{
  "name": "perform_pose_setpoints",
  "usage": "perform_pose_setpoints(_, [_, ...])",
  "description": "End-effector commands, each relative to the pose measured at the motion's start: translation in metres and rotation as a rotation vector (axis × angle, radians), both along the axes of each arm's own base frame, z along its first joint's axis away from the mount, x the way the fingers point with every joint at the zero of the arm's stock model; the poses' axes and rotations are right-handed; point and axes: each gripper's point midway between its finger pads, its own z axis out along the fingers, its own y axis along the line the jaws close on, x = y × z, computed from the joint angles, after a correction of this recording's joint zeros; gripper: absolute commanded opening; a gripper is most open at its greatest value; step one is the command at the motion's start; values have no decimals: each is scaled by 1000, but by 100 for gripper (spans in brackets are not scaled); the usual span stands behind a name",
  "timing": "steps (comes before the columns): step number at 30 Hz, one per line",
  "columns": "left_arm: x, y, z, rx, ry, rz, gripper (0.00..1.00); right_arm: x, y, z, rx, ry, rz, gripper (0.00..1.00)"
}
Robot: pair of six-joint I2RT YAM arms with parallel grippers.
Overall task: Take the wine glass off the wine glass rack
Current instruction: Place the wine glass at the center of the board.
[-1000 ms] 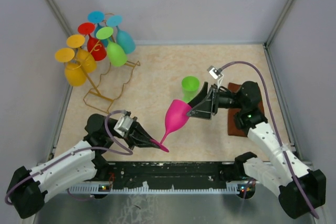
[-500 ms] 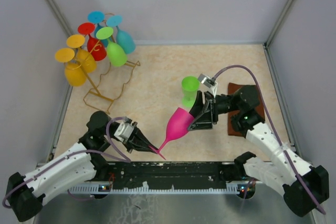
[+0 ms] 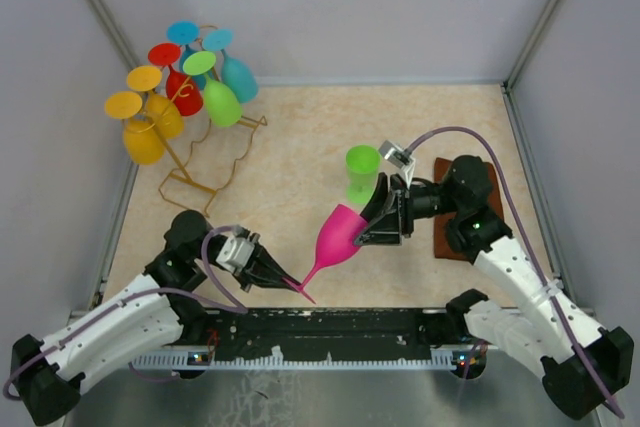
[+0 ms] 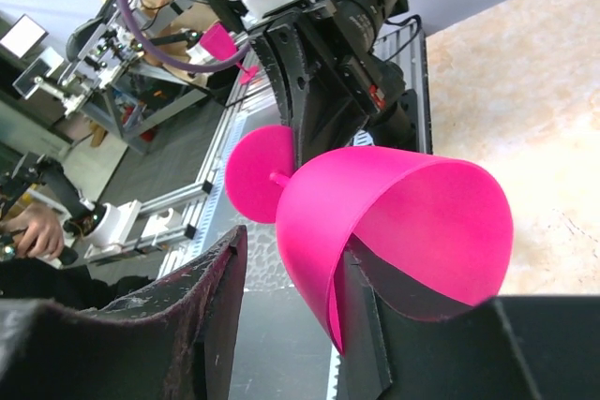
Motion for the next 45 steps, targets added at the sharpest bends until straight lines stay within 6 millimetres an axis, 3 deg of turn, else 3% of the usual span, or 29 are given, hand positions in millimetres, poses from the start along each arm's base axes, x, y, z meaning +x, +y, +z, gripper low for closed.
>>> perform_pose_setpoints(1, [7, 0, 5, 3, -7, 56, 0, -1, -2, 17, 22, -30, -15, 39])
perform_pose_setpoints(9, [5, 2, 4, 10, -12, 44, 0, 8, -3, 23, 51, 13, -13, 36])
perform_pose_setpoints(15, [10, 0, 1, 17, -7, 68, 0, 5, -10, 25, 65, 27, 5, 20])
perform_pose_setpoints(17, [18, -3, 0, 13, -8, 115, 0, 3, -11, 26, 63, 33, 10, 9])
perform_pose_setpoints(20, [31, -9, 3, -18, -14, 174, 1, 0, -12, 27, 71, 20, 6, 1])
perform_pose_setpoints(25, [38, -16, 3, -10, 4, 171, 3, -2, -14, 31, 85, -31, -22, 0])
perform_pose_setpoints(30, [51, -19, -4, 10, 45, 245, 37, 29, -13, 15, 8, -62, -258, 0])
perform_pose_setpoints(31, [52, -19, -4, 10, 50, 257, 40, 31, -14, 15, -4, -68, -278, 0])
perform_pose_setpoints(34, [52, -17, -4, 5, 65, 275, 65, 34, -16, 13, -44, -64, -311, 0])
perform_pose_setpoints(36, [51, -16, -3, 1, 58, 275, 67, 36, -18, 8, -80, -59, -330, 0])
perform_pose_setpoints(38, [52, -15, -3, 1, 52, 283, 79, 38, -20, 1, -119, -59, -347, 0])
perform_pose_setpoints(45, [63, -11, 0, -2, 25, 364, 87, 39, -28, -21, -221, -49, -383, 0])
